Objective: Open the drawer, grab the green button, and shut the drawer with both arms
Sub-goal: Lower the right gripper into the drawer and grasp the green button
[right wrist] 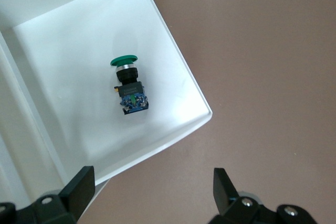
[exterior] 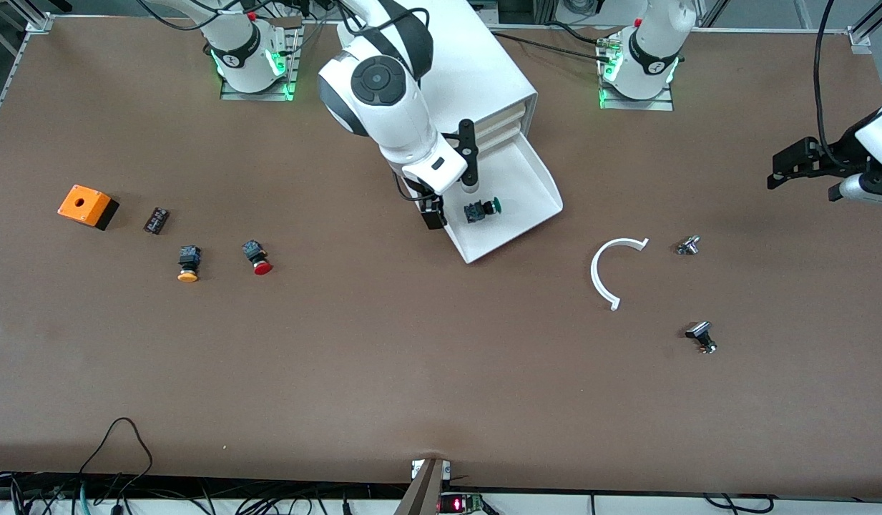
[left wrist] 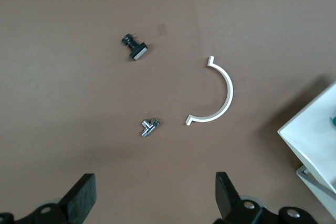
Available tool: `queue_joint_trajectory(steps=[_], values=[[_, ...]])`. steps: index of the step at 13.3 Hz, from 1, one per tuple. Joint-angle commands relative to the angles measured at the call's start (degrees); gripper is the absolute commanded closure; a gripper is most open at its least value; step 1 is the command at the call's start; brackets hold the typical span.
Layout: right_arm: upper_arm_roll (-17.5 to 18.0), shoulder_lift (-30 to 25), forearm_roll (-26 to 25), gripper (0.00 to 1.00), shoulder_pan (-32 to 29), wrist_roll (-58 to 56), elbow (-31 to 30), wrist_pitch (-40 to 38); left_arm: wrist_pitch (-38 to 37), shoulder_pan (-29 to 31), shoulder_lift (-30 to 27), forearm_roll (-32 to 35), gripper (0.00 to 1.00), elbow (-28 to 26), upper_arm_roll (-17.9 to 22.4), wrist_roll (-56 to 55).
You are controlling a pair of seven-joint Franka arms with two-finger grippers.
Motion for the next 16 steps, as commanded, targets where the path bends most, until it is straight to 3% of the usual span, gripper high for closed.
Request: queue_joint_trajectory(steps=[1, 4, 9, 13, 16], values=[[-1.2, 2.7, -1.7, 0.00, 3.4, 0.7, 1.8, 1.3, -0.6, -1.4, 1.0, 4.9, 0.00, 1.2, -0.4, -3.2], [-2.4, 5.7, -5.5, 0.00, 6.2, 3.5, 2.6, 3.4, 0.1, -1.9, 1.1, 5.3, 0.00, 1.2, -0.5, -3.3], [-3.3, 9.4, -6.8, 0.00, 9.4, 4.0, 3.3, 6.5, 0.1, -1.9, 1.2, 4.9, 0.00, 1.5, -0.5, -3.2], [-7.0, 11.9, -7.6, 0.00, 13.7, 7.7, 3.8, 6.8, 0.0, -1.9, 1.2, 4.7, 0.00, 1.8, -0.5, -3.1], [-7.7, 13.6, -7.6, 0.00, 14.4, 7.8, 4.5, 8.1, 0.0, -1.8, 1.2, 4.7, 0.00, 1.8, -0.5, -3.1]])
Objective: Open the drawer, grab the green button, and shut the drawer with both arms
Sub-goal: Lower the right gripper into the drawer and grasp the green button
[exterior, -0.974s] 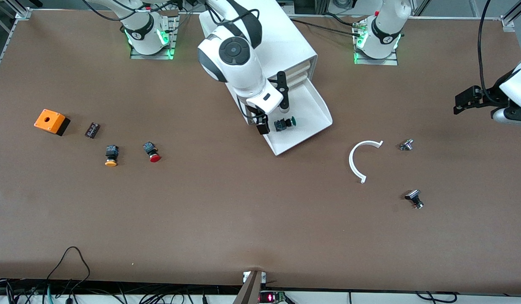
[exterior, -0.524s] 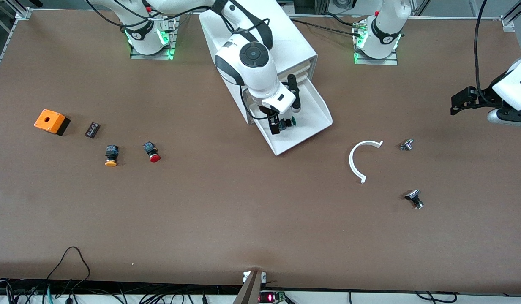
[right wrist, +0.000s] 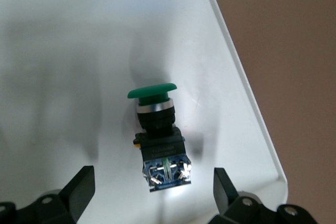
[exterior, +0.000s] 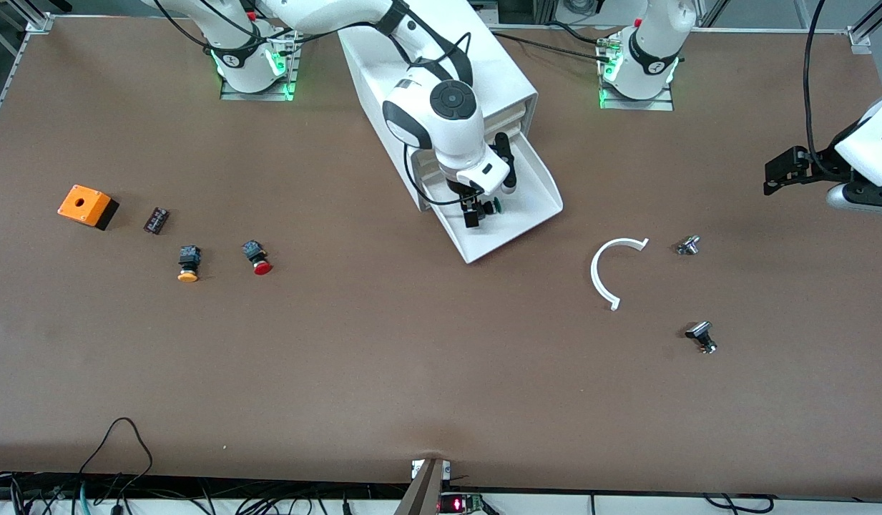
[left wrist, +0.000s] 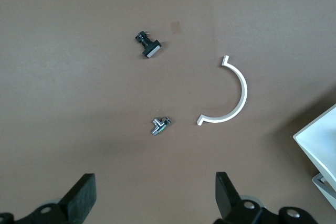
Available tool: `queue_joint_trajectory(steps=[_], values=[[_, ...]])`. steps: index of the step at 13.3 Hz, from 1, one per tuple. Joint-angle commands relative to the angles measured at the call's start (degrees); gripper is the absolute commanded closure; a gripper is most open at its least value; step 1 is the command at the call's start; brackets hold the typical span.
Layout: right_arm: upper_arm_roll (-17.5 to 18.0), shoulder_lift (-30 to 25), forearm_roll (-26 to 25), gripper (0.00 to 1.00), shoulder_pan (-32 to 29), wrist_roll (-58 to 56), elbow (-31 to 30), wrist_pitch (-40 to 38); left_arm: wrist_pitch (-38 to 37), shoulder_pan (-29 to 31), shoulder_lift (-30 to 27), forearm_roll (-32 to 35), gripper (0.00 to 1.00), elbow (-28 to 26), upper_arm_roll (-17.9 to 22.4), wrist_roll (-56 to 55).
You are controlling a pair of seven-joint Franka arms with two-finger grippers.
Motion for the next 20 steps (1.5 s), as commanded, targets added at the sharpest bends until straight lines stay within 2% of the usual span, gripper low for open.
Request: queue_joint_trajectory(steps=[1, 3, 4, 7, 13, 20], values=[[-1.1, 2.9, -1.3, 0.00, 1.7, 1.4, 1.9, 2.2, -0.3, -0.2, 0.6, 0.9, 0.00, 1.6, 0.0, -0.7], [-1.9, 3.1, -1.3, 0.01, 2.6, 1.4, 1.9, 3.1, -0.3, -0.2, 0.6, 0.9, 0.00, 1.6, 0.0, -0.7], [-2.1, 3.1, -1.3, 0.05, 2.7, 1.4, 1.9, 3.4, -0.3, -0.3, 0.6, 1.0, 0.00, 1.6, 0.0, -0.7], [-2.6, 3.2, -3.1, 0.29, 3.6, 1.3, 1.9, 4.2, -0.3, -0.4, 0.6, 1.1, 0.00, 1.7, 0.0, -0.7], [-3.9, 3.4, -3.9, 0.54, 3.4, 1.5, 1.8, 5.2, -0.3, -0.5, 0.6, 1.0, 0.00, 1.9, 0.0, -0.7], [-4.0, 1.6, -4.0, 0.67, 3.4, 7.2, 1.9, 4.9, -0.4, -0.5, 1.2, 1.0, 0.00, 2.5, 0.0, -0.7]])
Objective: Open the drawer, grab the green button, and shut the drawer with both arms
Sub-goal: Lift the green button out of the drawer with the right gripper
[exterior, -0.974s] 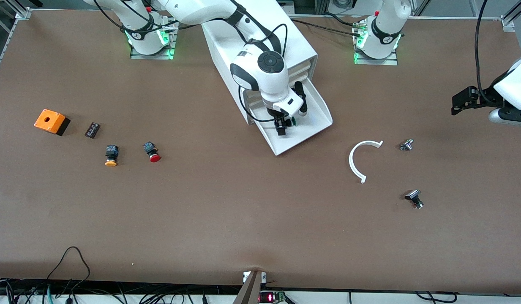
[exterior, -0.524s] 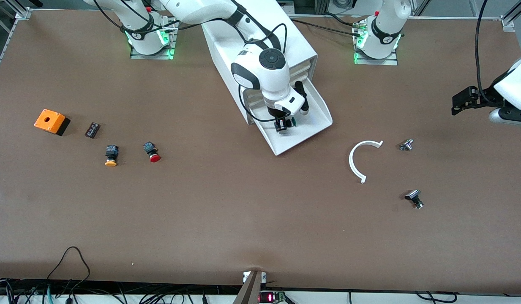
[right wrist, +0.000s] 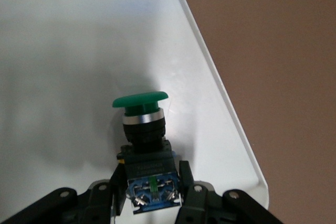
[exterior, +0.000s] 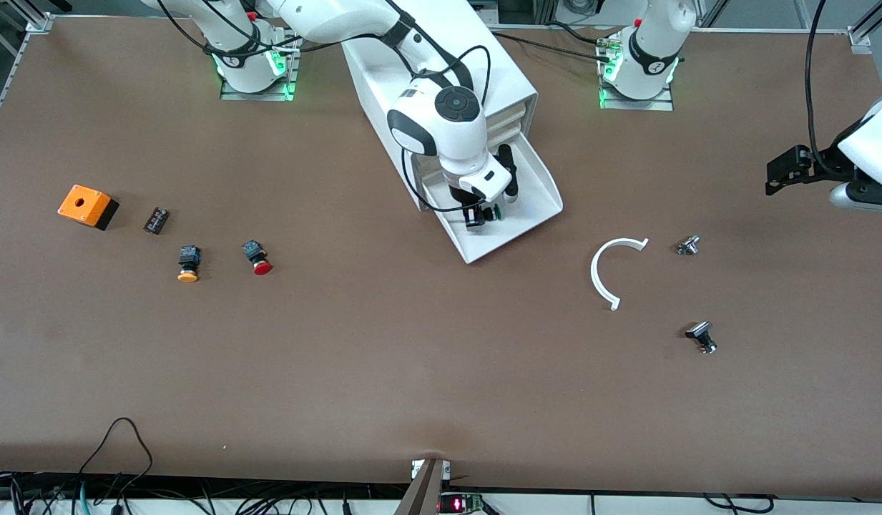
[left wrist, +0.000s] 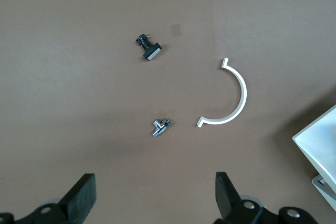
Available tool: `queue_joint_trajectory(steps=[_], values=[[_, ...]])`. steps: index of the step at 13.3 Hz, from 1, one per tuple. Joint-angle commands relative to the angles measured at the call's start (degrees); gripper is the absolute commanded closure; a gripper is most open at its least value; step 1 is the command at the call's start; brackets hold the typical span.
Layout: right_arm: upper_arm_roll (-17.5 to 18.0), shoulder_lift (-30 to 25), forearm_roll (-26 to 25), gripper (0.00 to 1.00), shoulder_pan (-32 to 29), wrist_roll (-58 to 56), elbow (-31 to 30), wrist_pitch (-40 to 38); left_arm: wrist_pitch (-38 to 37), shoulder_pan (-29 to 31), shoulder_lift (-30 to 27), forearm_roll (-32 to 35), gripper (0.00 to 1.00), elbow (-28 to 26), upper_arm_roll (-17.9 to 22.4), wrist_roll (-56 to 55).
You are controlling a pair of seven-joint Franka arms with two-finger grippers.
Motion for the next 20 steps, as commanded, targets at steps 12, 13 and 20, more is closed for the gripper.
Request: queue_joint_trajectory(steps=[12, 13, 20], values=[[-0.4, -9.6, 2.3, 0.67, -5.2, 8.4, 8.5, -19.1, -1.0, -0.4, 4.7, 0.9, 0.00, 6.1, 0.1, -0.7], [-0.4, -10.3, 2.8, 0.67, -6.5, 8.4, 9.9, -21.1, -1.1, -0.4, 5.8, 1.2, 0.00, 6.7, 0.1, -0.7], [-0.5, -14.5, 7.5, 0.67, -19.1, 13.2, 4.0, -21.3, -0.3, -0.1, 9.4, 0.4, 0.00, 8.2, 0.0, 0.1]])
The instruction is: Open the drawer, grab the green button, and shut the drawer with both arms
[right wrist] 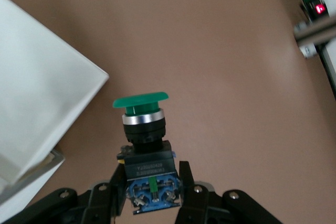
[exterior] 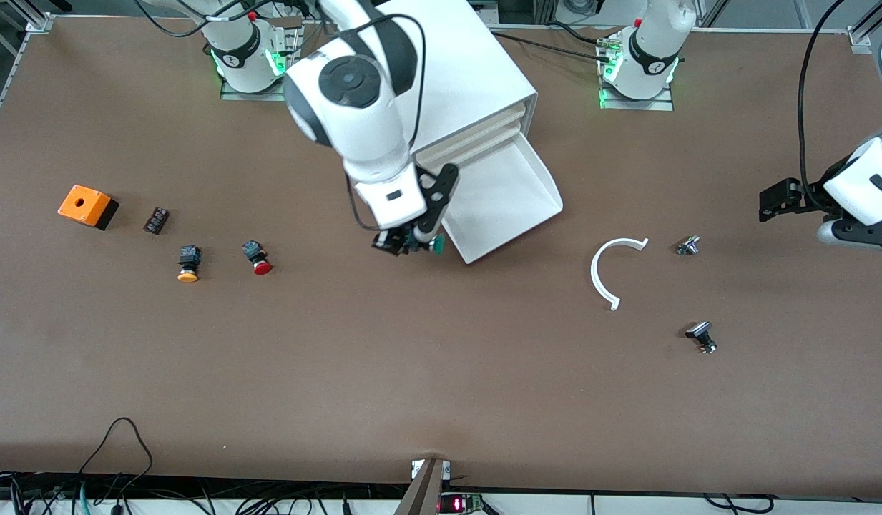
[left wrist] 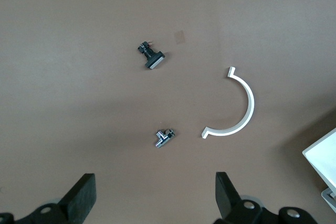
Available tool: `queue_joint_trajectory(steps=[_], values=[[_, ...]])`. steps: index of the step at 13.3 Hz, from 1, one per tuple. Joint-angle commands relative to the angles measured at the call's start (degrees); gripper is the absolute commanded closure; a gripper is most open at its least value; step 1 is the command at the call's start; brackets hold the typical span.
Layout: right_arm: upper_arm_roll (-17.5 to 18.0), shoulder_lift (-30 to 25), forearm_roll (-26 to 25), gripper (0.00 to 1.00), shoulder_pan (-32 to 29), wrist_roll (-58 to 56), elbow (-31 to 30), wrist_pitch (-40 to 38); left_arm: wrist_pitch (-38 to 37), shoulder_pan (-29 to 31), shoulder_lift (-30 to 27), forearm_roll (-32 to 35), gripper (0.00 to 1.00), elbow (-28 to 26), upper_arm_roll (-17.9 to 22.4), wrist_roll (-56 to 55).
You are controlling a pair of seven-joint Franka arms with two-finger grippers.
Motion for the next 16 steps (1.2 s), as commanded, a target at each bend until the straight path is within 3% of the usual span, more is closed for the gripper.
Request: queue_joint_trajectory(steps=[1, 3, 8, 11, 16], values=[[0.9, -3.3, 2.1, 0.67, -5.5, 5.4, -5.8, -1.0, 0.4, -0.2, 1.3, -1.4, 0.00, 1.6, -0.1, -0.5], [0.8, -3.6, 2.0, 0.67, -8.2, 12.2, -8.1, -1.3, 3.4, -0.3, 2.6, -4.3, 0.00, 0.5, -0.2, -0.7], [0.3, -3.7, 1.6, 0.67, -13.6, 29.2, -16.1, -0.6, 20.4, -1.1, 5.7, -10.7, 0.00, -7.1, -2.4, -1.4], [0.3, -4.0, 1.6, 0.67, -18.2, 29.9, -22.4, 4.7, 31.9, -4.0, 7.6, -11.4, 0.00, -12.9, -5.2, -11.3], [0.3, -0.3, 1.5, 0.67, -19.5, 31.8, -29.4, 13.7, 47.9, -10.6, 13.8, -11.5, 0.00, -18.2, -6.4, -29.2]])
